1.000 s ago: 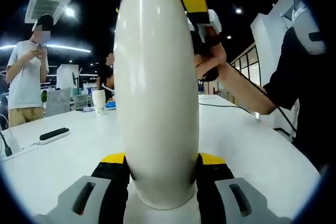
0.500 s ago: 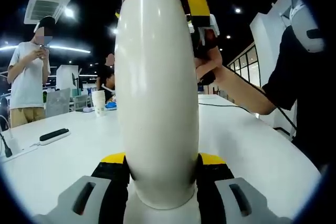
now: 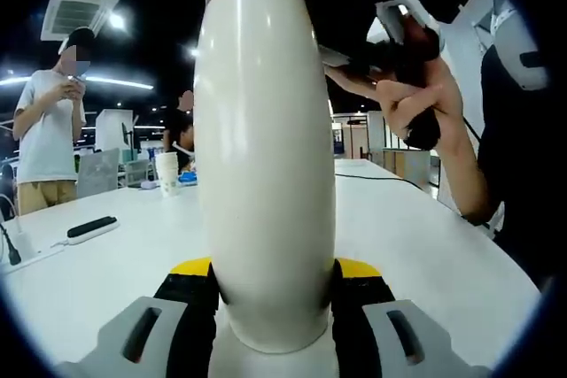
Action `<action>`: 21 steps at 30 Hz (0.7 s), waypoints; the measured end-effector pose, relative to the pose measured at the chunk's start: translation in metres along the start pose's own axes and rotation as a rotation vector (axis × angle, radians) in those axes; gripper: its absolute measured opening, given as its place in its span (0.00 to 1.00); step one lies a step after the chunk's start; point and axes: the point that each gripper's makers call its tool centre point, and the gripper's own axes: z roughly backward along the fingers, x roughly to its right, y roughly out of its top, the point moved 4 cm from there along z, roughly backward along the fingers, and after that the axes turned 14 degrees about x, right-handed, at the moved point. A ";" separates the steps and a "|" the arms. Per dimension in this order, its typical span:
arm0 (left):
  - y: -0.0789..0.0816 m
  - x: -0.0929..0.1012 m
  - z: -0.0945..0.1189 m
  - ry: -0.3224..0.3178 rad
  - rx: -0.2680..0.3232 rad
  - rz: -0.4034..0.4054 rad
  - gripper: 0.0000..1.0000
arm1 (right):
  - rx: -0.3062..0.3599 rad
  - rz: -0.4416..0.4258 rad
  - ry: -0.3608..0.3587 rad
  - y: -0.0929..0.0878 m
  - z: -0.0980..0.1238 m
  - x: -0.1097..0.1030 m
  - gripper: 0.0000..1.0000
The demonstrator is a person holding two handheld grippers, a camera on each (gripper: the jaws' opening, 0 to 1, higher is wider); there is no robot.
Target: Grasp the water cup twist off the cup lid place the cup lid on the table
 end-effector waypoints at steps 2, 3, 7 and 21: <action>0.000 0.000 0.000 0.001 0.000 0.000 0.51 | -0.045 -0.034 0.011 -0.008 -0.003 0.001 0.60; 0.000 0.000 0.000 0.001 0.000 0.000 0.51 | -0.061 -0.048 0.017 -0.010 -0.003 0.000 0.58; 0.000 0.000 0.000 -0.001 0.000 0.002 0.51 | -0.100 -0.030 0.062 -0.017 -0.005 -0.006 0.52; 0.000 0.001 -0.001 0.000 -0.001 0.004 0.51 | -0.126 -0.117 0.363 -0.019 -0.008 -0.003 0.47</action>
